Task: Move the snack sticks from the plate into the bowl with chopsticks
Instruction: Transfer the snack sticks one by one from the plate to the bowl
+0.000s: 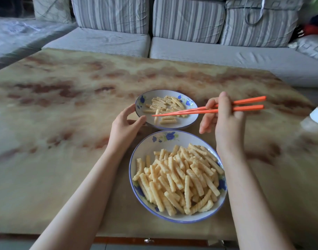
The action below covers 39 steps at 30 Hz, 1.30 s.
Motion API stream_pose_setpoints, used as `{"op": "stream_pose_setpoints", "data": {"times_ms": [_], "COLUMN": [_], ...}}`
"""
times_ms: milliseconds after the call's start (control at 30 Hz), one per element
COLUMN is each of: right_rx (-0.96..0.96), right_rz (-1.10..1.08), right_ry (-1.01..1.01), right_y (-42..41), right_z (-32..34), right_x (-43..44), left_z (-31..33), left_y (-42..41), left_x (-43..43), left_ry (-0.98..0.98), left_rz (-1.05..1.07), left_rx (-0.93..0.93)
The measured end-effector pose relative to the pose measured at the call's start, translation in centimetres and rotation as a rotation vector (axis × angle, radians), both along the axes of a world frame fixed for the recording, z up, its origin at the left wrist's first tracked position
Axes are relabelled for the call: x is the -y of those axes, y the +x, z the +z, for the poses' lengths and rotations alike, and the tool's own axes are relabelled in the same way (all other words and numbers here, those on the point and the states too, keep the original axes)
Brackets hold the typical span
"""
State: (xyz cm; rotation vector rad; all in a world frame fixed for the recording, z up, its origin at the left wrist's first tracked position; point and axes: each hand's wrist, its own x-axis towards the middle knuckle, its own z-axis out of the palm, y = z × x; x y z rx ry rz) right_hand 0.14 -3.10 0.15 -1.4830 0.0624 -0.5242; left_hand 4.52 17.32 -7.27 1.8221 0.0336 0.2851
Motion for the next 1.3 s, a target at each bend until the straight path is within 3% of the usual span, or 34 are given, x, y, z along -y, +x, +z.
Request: {"op": "stream_pose_setpoints", "data": {"times_ms": [367, 767, 1300], "right_rx": [0.040, -0.057, -0.085], "right_rz": [0.019, 0.276, 0.243], "right_ry": [-0.038, -0.168, -0.181], "right_y": [-0.7, -3.3, -2.7], "right_z": [1.0, 3.3, 2.7], "right_x": [1.0, 4.3, 3.3], "left_z": [0.2, 0.0, 0.2], "left_y": [-0.1, 0.1, -0.1], "left_x": [0.1, 0.0, 0.0], "left_ry": [-0.011, 0.014, 0.015], "left_rz": [0.017, 0.013, 0.013], "left_rx": [-0.016, -0.012, -0.026]}}
